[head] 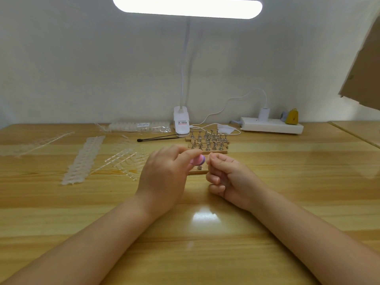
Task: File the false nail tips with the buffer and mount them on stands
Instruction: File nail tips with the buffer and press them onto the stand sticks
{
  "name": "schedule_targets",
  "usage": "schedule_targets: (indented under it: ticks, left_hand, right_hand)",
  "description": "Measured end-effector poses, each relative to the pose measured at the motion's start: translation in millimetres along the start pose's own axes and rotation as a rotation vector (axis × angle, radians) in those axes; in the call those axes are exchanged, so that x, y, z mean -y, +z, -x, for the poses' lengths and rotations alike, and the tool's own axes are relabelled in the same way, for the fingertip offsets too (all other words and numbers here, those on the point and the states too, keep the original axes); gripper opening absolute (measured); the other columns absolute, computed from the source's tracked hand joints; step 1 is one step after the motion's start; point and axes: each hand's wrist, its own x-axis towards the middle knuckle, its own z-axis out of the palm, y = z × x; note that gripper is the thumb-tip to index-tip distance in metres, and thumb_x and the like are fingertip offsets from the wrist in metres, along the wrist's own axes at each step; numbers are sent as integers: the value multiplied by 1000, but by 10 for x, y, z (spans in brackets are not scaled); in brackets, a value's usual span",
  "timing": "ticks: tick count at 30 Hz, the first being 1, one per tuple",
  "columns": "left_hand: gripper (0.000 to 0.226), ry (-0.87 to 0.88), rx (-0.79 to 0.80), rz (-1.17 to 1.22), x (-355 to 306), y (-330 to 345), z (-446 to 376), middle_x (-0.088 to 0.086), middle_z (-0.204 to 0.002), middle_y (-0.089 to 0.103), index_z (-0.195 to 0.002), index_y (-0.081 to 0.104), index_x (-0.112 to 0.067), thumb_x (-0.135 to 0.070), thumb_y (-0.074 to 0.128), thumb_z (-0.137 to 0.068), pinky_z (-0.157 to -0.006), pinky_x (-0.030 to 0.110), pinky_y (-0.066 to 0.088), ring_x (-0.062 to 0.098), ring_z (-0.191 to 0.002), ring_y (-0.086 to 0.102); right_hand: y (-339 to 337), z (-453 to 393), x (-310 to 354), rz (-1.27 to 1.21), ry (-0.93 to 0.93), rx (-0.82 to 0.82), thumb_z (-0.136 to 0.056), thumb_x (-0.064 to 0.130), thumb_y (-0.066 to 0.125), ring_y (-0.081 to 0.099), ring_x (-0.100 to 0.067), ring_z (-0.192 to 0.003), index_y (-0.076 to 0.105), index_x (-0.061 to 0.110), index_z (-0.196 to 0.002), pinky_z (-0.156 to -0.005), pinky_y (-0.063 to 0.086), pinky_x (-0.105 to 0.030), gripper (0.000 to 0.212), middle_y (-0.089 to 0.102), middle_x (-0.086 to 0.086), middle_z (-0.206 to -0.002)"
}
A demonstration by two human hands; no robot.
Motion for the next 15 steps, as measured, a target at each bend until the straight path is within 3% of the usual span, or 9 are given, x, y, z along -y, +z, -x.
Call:
schedule_targets:
  ticks: [5,10,15]
  left_hand:
    - [25,47,-30,77,-84,8,-10,6,-102,68,-114,69,-11,-16,59,-91,-75,43,49,28,-90,65]
    - [21,-26,-18,2,-7,7,20,5,-97,68,-109,71,-13,-13,65,-89,-74,42,48,29,-86,65]
    - [26,60,-38,13,-61,46,13,7,-100,65,-113,66,-18,-15,59,-88,-73,41,47,27,-85,64]
  right_hand:
    - [5,-6,-17,41,-22,32,-93,16,51,40,-8,-46,58,15,-85,-37,30,-17,11,38,3,-57]
    - [-2,-11,-4,-11,-19,19,-91,21,52,38,-8,-48,61,18,-74,-37,29,-16,19,34,3,-58]
    - [2,-18,-14,27,-19,-3,-95,16,49,38,-7,-46,57,14,-88,-38,26,-16,10,40,3,-60]
